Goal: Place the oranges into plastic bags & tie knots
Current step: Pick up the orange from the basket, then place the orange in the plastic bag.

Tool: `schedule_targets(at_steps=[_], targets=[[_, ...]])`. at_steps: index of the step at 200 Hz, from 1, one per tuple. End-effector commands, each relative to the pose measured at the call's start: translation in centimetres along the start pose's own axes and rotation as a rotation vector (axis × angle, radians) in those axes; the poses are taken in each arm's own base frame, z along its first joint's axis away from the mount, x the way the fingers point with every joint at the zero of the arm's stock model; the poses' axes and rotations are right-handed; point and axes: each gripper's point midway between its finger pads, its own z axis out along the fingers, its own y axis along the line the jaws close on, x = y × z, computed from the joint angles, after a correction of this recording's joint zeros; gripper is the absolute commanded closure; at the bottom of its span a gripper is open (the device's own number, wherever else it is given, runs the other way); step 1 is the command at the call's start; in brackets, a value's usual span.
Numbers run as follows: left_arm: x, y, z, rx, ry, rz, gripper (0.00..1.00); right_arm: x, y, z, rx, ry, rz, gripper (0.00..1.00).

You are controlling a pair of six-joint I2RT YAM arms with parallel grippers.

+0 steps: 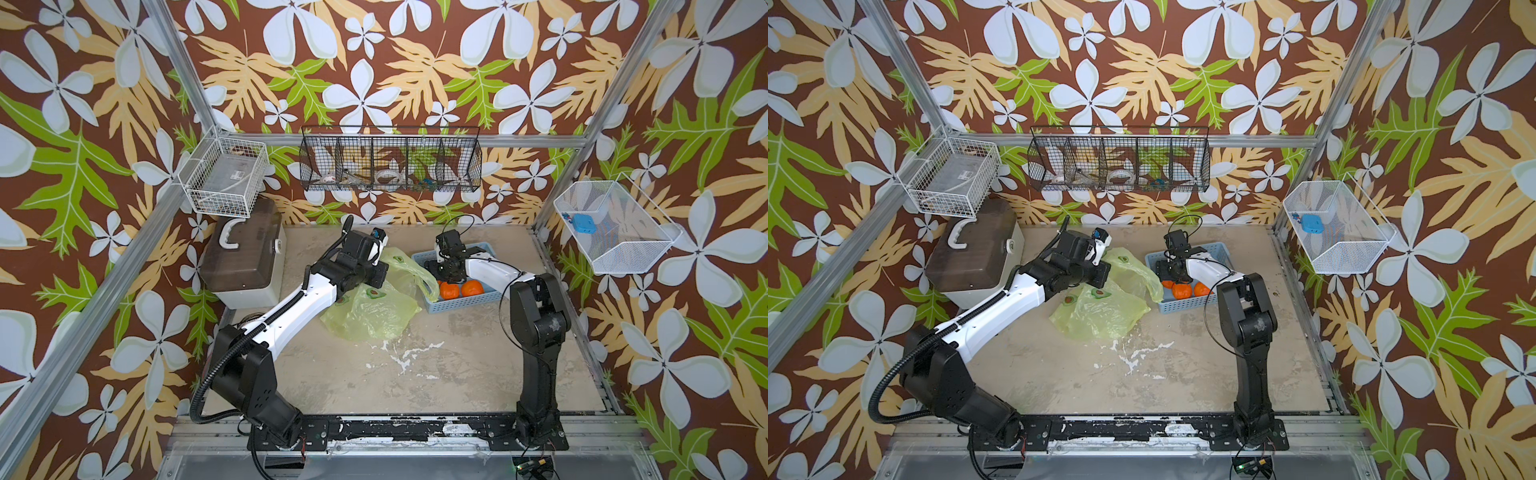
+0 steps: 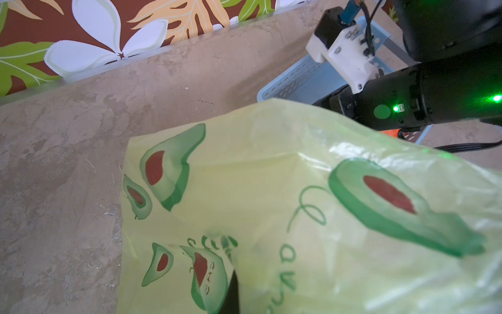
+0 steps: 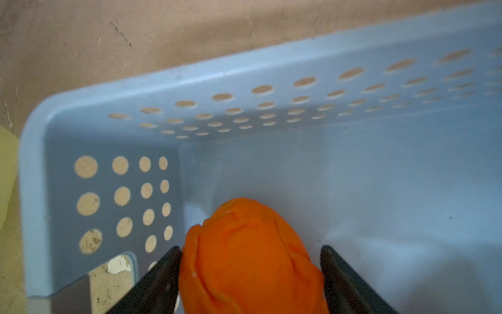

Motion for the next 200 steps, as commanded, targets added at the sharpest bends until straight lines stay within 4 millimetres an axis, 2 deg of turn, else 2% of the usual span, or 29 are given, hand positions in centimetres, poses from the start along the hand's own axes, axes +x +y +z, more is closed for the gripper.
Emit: schedule_targets(at_steps=[1,16,32,51,65,76,100,116,129,139,151,167,200], targets=[[0.1,0.0,0.1,0.004,0.004,-0.015,1.00,-0.4,0.3,-0.6,-0.021,-0.016,-0.004,0.36],[0.3,0.0,0.2,0.004,0.007,-0.015,1.00,-1.1,0.6,-1.9,-0.037,-0.050,0.008,0.43],[0.5,0.1,0.2,0.003,0.011,-0.015,1.00,-2.2,0.8,-4.4,-0.055,-0.109,0.027,0.49],[0.6,0.1,0.3,0.003,0.014,-0.018,1.00,-3.6,1.1,-8.9,-0.094,-0.210,0.057,0.49],[0.7,0.1,0.3,0.004,0.015,-0.019,1.00,-3.8,1.4,-12.5,-0.137,-0.272,0.071,0.49],[0.8,0.0,0.4,0.006,0.016,-0.022,1.00,-3.1,2.0,-15.6,-0.193,-0.321,0.081,0.49],[0.9,-0.1,0.7,0.014,0.021,-0.030,1.00,0.5,3.2,-21.8,-0.327,-0.395,0.084,0.48],[0.9,-0.3,1.0,0.025,0.026,-0.033,1.00,3.0,5.3,-25.8,-0.454,-0.446,0.069,0.47],[1.0,-0.4,1.2,0.036,0.030,-0.035,1.00,4.9,8.0,-27.9,-0.530,-0.472,0.036,0.46],[1.0,-0.6,1.3,0.046,0.032,-0.037,1.00,6.0,10.3,-28.3,-0.594,-0.466,0.019,0.46],[1.0,-0.9,1.5,0.066,0.036,-0.037,1.00,6.4,12.3,-27.6,-0.650,-0.447,0.009,0.45],[1.0,-1.4,1.3,0.091,0.035,-0.037,1.00,5.7,13.8,-25.2,-0.663,-0.422,0.001,0.46],[0.6,-2.8,0.4,0.170,0.023,-0.034,1.00,3.2,15.8,-18.9,-0.605,-0.352,-0.041,0.47]])
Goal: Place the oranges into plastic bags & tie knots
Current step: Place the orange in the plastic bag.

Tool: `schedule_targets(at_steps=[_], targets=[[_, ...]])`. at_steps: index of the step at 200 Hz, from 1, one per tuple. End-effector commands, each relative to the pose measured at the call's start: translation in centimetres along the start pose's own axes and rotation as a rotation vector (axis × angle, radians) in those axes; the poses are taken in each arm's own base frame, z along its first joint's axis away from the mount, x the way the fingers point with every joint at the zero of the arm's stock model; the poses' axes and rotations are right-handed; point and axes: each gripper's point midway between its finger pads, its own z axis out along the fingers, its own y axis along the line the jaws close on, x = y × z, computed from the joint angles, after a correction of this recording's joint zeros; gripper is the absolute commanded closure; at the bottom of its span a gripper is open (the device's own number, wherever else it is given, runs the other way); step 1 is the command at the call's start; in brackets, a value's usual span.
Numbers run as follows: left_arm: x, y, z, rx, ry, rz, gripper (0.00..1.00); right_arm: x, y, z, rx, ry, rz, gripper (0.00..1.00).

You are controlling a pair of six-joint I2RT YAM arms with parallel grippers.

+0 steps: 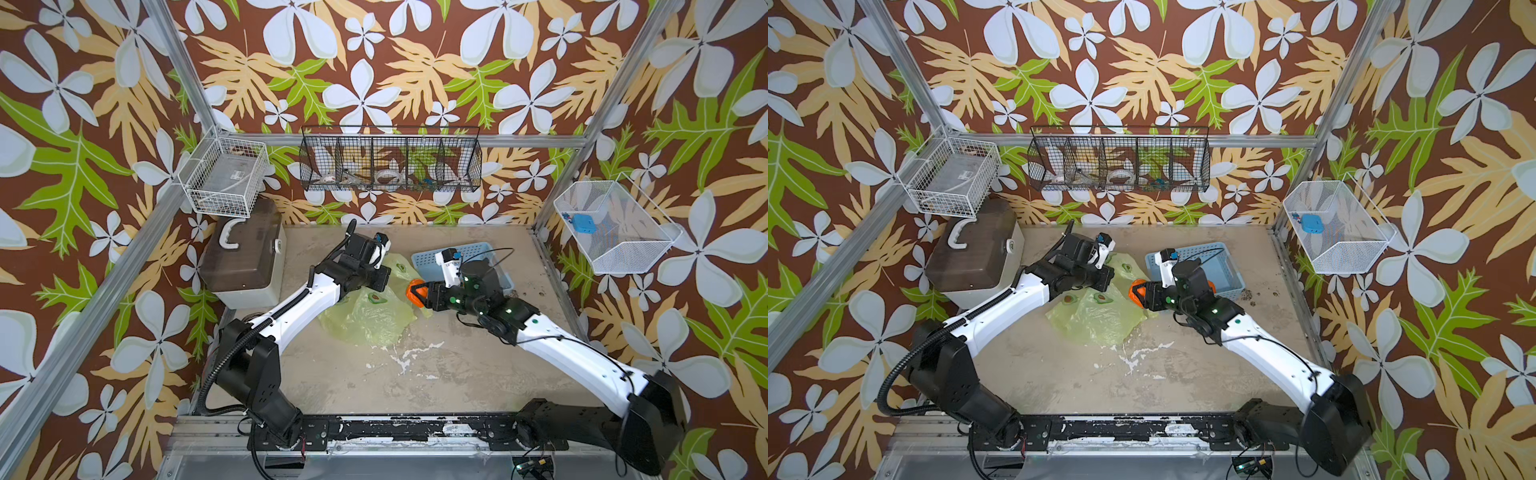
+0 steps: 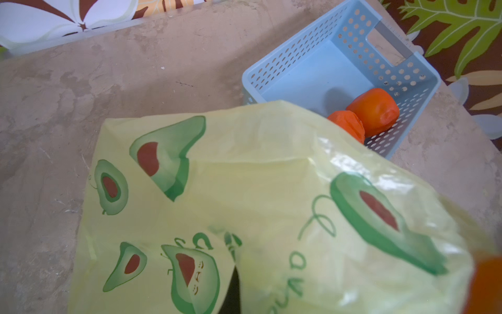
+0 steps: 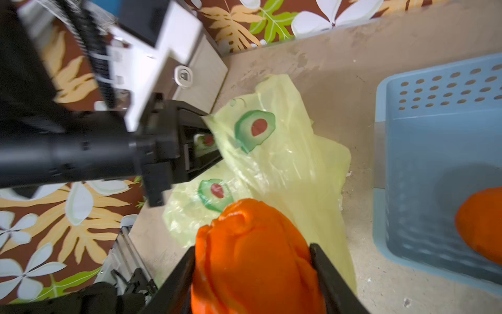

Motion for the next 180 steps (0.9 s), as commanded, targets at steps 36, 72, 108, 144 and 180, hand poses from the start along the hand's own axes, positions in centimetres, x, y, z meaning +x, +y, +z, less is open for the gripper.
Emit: schedule_targets(at_steps=[36,72,108,144,180], targets=[[-1.2,-3.2,-1.8,0.173,-0.050,0.022,1.00,-2.6,-3.2,7.4,0.038,-0.015,0.002,0.49],[-1.3,-4.2,-2.5,0.229,-0.081,0.060,1.00,-0.5,-4.3,9.4,0.028,0.043,0.016,0.48],[-1.6,-3.8,-1.8,0.209,-0.092,0.057,1.00,0.3,-0.6,10.3,-0.060,0.117,-0.062,0.14],[-1.5,-0.6,-1.1,0.060,-0.100,0.028,1.00,-1.9,-1.9,2.7,-0.087,0.056,-0.043,0.07],[-0.5,0.8,0.3,0.029,-0.076,0.005,1.00,-4.5,-4.9,-5.9,0.116,-0.136,-0.039,0.06]])
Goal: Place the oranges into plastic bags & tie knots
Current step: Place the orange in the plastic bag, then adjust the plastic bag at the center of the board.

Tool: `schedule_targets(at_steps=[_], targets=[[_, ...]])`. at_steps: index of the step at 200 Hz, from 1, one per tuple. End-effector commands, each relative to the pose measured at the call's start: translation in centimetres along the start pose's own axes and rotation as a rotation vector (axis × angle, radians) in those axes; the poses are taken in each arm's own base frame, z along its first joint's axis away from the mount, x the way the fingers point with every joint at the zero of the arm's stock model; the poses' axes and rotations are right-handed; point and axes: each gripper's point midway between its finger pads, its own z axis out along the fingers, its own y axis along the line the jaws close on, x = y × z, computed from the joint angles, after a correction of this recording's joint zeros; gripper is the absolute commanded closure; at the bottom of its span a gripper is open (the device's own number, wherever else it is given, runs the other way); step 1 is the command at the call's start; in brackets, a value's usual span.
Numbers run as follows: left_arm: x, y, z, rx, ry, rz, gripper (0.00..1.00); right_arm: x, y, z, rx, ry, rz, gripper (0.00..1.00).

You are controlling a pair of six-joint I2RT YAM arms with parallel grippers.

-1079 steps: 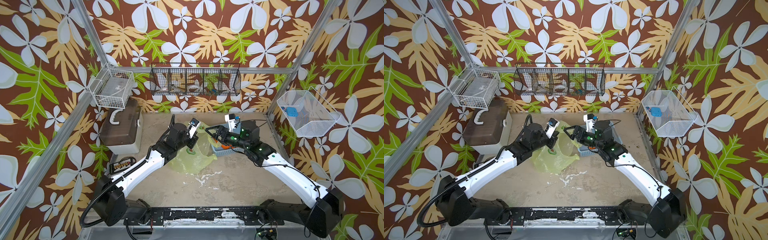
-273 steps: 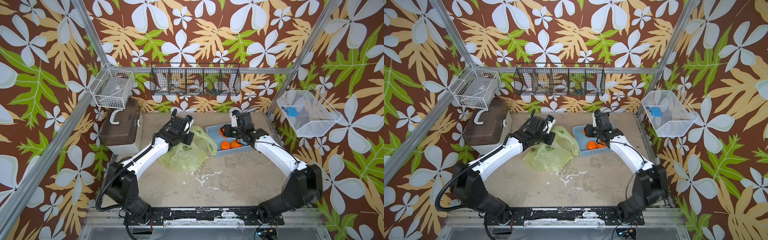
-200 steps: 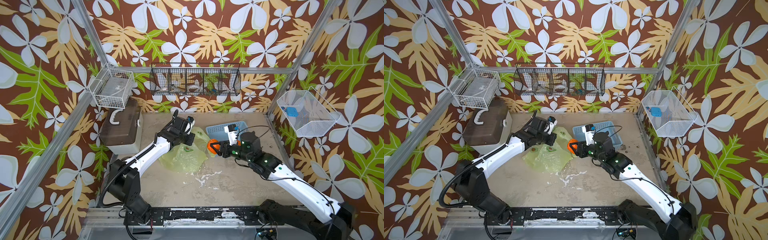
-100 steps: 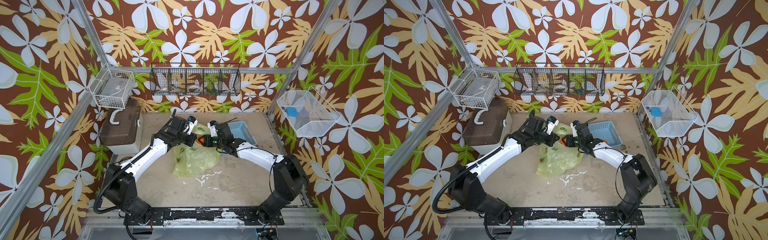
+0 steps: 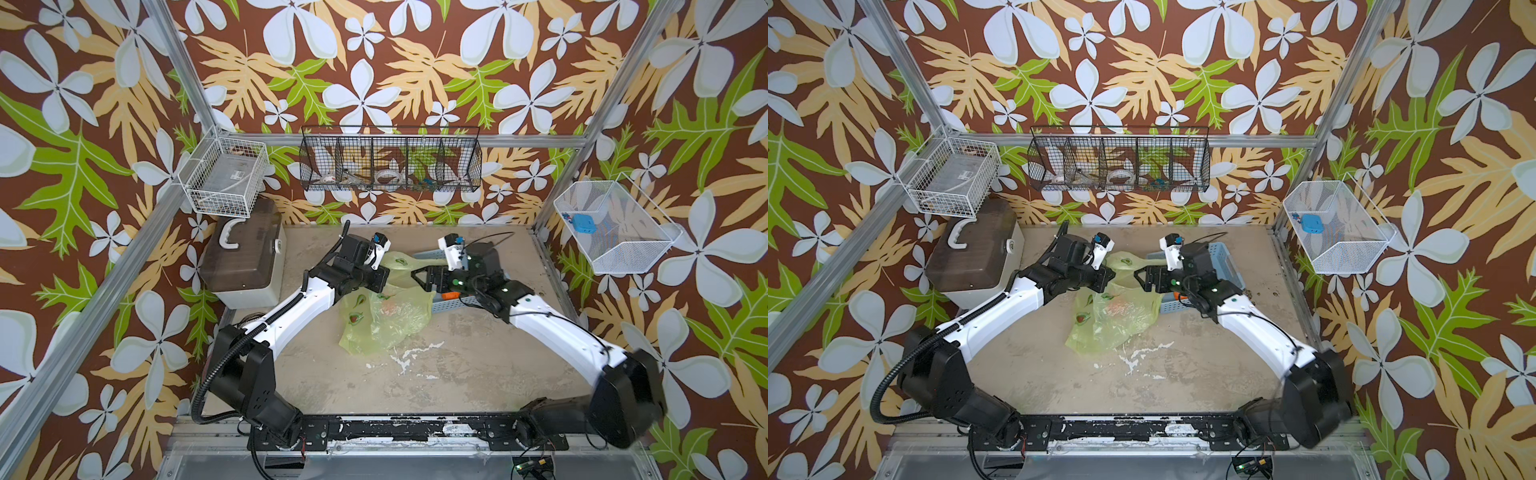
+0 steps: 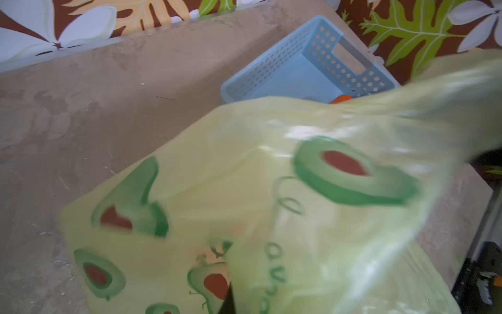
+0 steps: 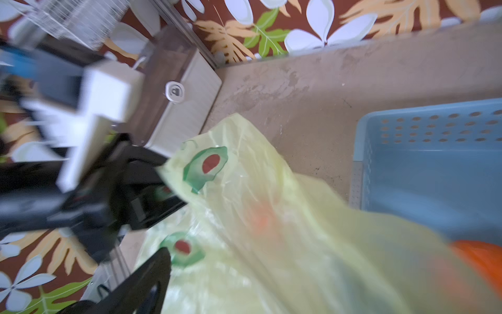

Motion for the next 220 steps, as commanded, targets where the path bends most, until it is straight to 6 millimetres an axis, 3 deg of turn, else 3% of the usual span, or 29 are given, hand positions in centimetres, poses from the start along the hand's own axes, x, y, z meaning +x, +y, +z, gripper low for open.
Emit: schedule_targets(at_steps=[1,23,43,54,63,71,82,96,115,127,152,170,183,220], targets=[[-0.3,1.0,0.5,-0.044,-0.021,-0.008,1.00,-0.1,-3.1,-2.9,0.172,-0.041,0.003,0.06],[-0.1,0.7,0.7,-0.023,-0.023,-0.015,1.00,-0.1,-11.9,-4.4,0.582,-0.041,0.057,0.05],[0.1,0.5,0.5,-0.010,-0.021,-0.015,1.00,0.4,-18.9,-4.0,0.824,0.020,0.091,0.04],[0.1,0.5,0.4,-0.013,-0.022,-0.015,1.00,0.5,-20.9,-3.0,0.831,0.073,0.135,0.04],[0.1,0.6,0.3,-0.020,-0.024,-0.013,1.00,0.7,-21.2,-1.7,0.759,0.105,0.162,0.06],[0.1,0.7,0.2,-0.030,-0.026,-0.014,1.00,0.5,-20.3,-0.5,0.655,0.115,0.163,0.08],[0.1,1.1,0.1,-0.050,-0.030,-0.017,1.00,0.1,-16.6,1.3,0.433,0.148,0.134,0.12],[-0.1,1.5,0.1,-0.073,-0.043,-0.020,1.00,-0.7,-12.1,1.9,0.264,0.157,0.106,0.14],[-0.4,2.4,0.2,-0.126,-0.060,-0.042,1.00,-1.5,-4.9,1.2,0.029,0.144,0.046,0.14],[-0.8,3.3,0.3,-0.169,-0.070,-0.058,1.00,-0.8,0.0,0.4,-0.142,0.168,0.005,0.13],[-1.9,4.7,0.5,-0.238,-0.094,-0.088,1.00,1.5,5.4,-2.0,-0.372,0.201,-0.017,0.09],[-2.7,5.5,0.7,-0.272,-0.113,-0.104,1.00,2.7,6.9,-3.7,-0.474,0.192,-0.044,0.07],[-3.2,6.1,0.7,-0.295,-0.121,-0.112,1.00,2.4,6.5,-4.6,-0.482,0.160,-0.054,0.07],[-3.0,8.3,-0.9,-0.358,-0.134,-0.122,1.00,-3.5,1.3,-8.6,-0.397,-0.082,0.069,0.07]])
